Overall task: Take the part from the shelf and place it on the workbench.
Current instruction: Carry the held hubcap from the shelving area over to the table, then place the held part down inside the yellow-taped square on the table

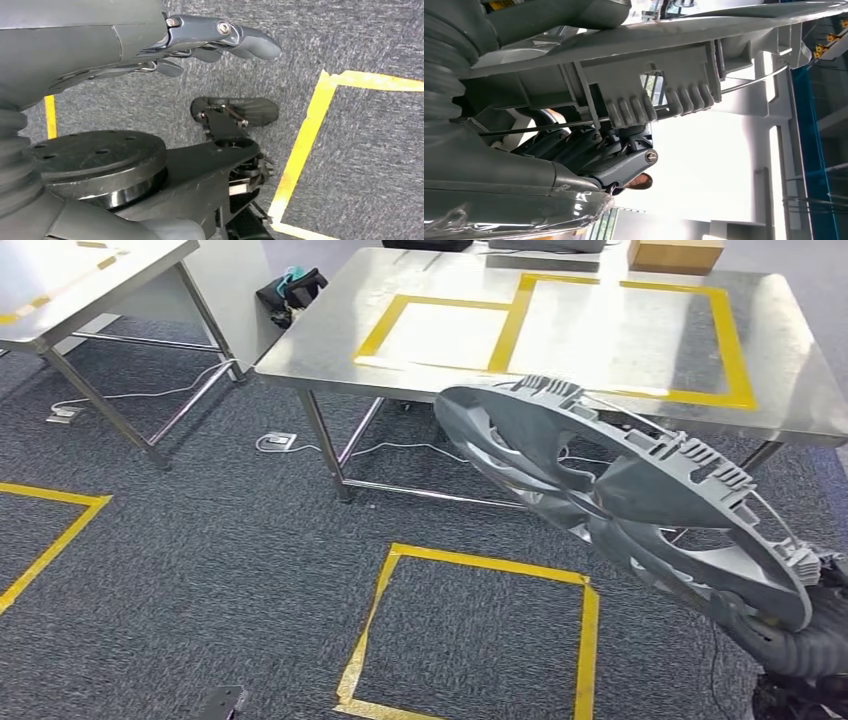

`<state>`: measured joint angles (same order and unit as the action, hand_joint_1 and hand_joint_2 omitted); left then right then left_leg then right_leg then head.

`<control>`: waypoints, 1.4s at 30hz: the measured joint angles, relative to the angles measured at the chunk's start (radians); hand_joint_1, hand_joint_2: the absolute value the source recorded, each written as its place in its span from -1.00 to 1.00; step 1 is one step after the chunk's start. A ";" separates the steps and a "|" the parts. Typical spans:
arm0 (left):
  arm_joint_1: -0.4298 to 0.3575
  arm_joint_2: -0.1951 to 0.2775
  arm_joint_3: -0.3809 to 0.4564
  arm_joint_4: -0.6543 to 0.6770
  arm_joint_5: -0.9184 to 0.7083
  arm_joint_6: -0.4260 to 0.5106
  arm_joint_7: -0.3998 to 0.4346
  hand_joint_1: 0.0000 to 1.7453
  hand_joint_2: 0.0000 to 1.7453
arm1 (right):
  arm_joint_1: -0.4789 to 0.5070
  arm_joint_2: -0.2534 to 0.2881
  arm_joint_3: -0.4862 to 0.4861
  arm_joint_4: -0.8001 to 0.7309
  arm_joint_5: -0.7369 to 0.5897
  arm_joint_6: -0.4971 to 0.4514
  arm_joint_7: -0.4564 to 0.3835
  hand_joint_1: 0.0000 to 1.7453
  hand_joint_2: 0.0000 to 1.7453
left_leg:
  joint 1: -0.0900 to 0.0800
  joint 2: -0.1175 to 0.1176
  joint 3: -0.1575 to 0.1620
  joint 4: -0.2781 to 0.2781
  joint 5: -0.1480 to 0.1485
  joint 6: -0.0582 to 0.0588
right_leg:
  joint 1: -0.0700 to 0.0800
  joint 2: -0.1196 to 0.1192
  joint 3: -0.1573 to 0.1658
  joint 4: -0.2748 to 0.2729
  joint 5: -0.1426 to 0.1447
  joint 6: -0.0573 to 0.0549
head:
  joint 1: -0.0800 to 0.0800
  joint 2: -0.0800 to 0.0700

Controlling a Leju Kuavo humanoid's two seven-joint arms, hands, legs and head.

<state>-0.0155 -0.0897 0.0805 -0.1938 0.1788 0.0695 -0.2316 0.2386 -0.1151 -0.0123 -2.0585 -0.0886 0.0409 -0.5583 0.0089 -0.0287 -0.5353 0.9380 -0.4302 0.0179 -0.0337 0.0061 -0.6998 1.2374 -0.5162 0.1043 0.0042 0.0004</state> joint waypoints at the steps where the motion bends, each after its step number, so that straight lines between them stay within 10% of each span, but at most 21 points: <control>1: 0.001 -0.001 0.000 0.000 0.001 -0.002 0.000 -1.00 1.00 | -0.002 -0.002 0.000 0.000 0.003 -0.002 0.000 1.00 1.00 | 0.007 -0.001 0.007 0.004 -0.008 -0.009 | -0.008 0.000 0.026 -0.063 0.041 0.012 | 0.000 0.000; 3: 0.000 0.001 0.000 0.000 0.005 -0.007 -0.003 -1.00 1.00 | -0.009 -0.005 0.002 0.002 0.014 -0.007 -0.001 1.00 1.00 | 0.015 -0.002 0.014 0.022 -0.027 -0.032 | -0.017 0.009 0.074 -0.175 0.077 0.026 | 0.006 0.000; 8: -0.003 -0.002 0.000 0.000 0.006 -0.012 -0.006 -1.00 1.00 | -0.012 -0.011 0.003 0.003 0.037 -0.018 0.000 1.00 1.00 | 0.019 0.002 0.007 0.063 -0.053 -0.059 | -0.013 0.019 0.102 -0.187 0.044 -0.046 | -0.003 0.000; 13: -0.005 -0.006 0.000 0.000 0.006 -0.011 -0.001 -1.00 1.00 | -0.018 -0.015 0.002 0.000 0.044 -0.021 -0.003 1.00 1.00 | 0.012 0.020 -0.188 0.328 -0.112 -0.054 | -0.003 0.014 0.158 -0.195 0.005 -0.071 | -0.011 0.000; 15: 0.000 -0.007 0.000 0.000 0.006 -0.011 0.000 -1.00 1.00 | -0.018 -0.015 0.003 0.000 0.055 -0.026 -0.008 1.00 1.00 | 0.001 0.020 -0.236 0.334 -0.140 -0.041 | 0.000 0.016 0.192 -0.203 -0.017 -0.072 | -0.011 0.000; 17: 0.003 -0.007 0.000 0.000 0.006 -0.010 0.000 -1.00 1.00 | -0.018 -0.015 0.003 0.000 0.068 -0.031 -0.016 1.00 1.00 | -0.015 0.020 -0.236 0.244 -0.077 -0.021 | 0.001 0.017 0.232 -0.216 -0.041 -0.071 | -0.011 0.000; 20: 0.009 -0.004 0.001 0.002 0.002 -0.009 0.003 -1.00 1.00 | -0.022 -0.019 0.006 -0.002 0.085 -0.034 -0.026 1.00 1.00 | -0.041 0.016 -0.209 0.077 0.095 0.010 | 0.008 0.020 0.283 -0.246 -0.078 -0.063 | -0.013 0.000; 23: 0.008 -0.008 0.001 0.002 -0.001 -0.010 0.008 -1.00 1.00 | -0.035 -0.033 0.010 -0.014 0.106 -0.037 -0.027 1.00 1.00 | -0.038 0.010 -0.168 0.038 0.098 0.011 | 0.015 0.021 0.329 -0.255 -0.076 -0.051 | -0.011 0.000; 26: 0.003 -0.012 0.001 0.002 -0.007 -0.018 0.008 -1.00 1.00 | -0.048 -0.051 0.013 -0.023 0.128 -0.043 -0.025 1.00 1.00 | -0.036 0.009 -0.116 0.034 0.069 0.021 | 0.021 0.006 0.260 -0.112 -0.075 -0.050 | -0.005 0.000; 28: 0.006 -0.014 0.001 0.002 -0.009 -0.020 0.008 -1.00 1.00 | -0.048 -0.061 0.013 -0.023 0.142 -0.050 -0.022 1.00 1.00 | -0.038 0.009 -0.083 0.034 0.039 0.028 | 0.031 0.003 0.161 0.000 -0.140 -0.055 | -0.002 0.000; 31: 0.013 -0.014 0.001 0.003 -0.010 -0.022 0.008 -1.00 1.00 | -0.047 -0.076 0.010 -0.025 0.177 -0.070 -0.017 1.00 1.00 | -0.045 0.005 -0.013 0.034 -0.016 0.035 | 0.042 0.003 0.067 -0.001 -0.247 -0.064 | 0.002 0.000; 32: 0.013 -0.015 0.001 0.003 -0.010 -0.023 0.008 -1.00 1.00 | -0.047 -0.080 0.009 -0.025 0.189 -0.079 -0.015 1.00 1.00 | -0.047 0.003 0.014 0.034 -0.036 0.037 | 0.044 0.004 0.051 -0.039 -0.214 -0.067 | 0.002 0.000; 36: 0.012 -0.013 0.001 0.010 -0.011 -0.027 0.008 -1.00 1.00 | -0.045 -0.093 0.004 -0.025 0.229 -0.116 -0.001 1.00 1.00 | -0.057 -0.003 0.104 0.026 -0.107 0.035 | 0.046 -0.002 0.042 -0.200 0.089 -0.077 | -0.001 0.000; 39: 0.006 -0.011 0.001 0.010 -0.011 -0.027 0.007 -1.00 1.00 | -0.056 -0.107 -0.007 -0.031 0.246 -0.136 0.008 1.00 1.00 | -0.059 -0.001 0.124 0.051 -0.111 0.024 | 0.039 0.000 0.088 -0.221 0.097 -0.086 | -0.006 0.000; 42: -0.001 -0.012 0.001 0.010 -0.012 -0.024 0.001 -1.00 1.00 | -0.063 -0.122 -0.030 -0.033 0.258 -0.151 0.027 1.00 1.00 | -0.046 0.012 0.037 0.197 -0.159 -0.003 | 0.031 -0.003 0.118 -0.231 0.089 -0.093 | -0.012 -0.001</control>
<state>-0.0168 -0.1020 0.0816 -0.1839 0.1664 0.0459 -0.2310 0.1752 -0.2373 -0.0423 -2.0918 0.1699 -0.1101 -0.5315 -0.0374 -0.0171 -0.4980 1.1352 -0.5893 0.0145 -0.0023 0.0031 -0.5819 1.0060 -0.4268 0.0114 -0.0083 -0.0003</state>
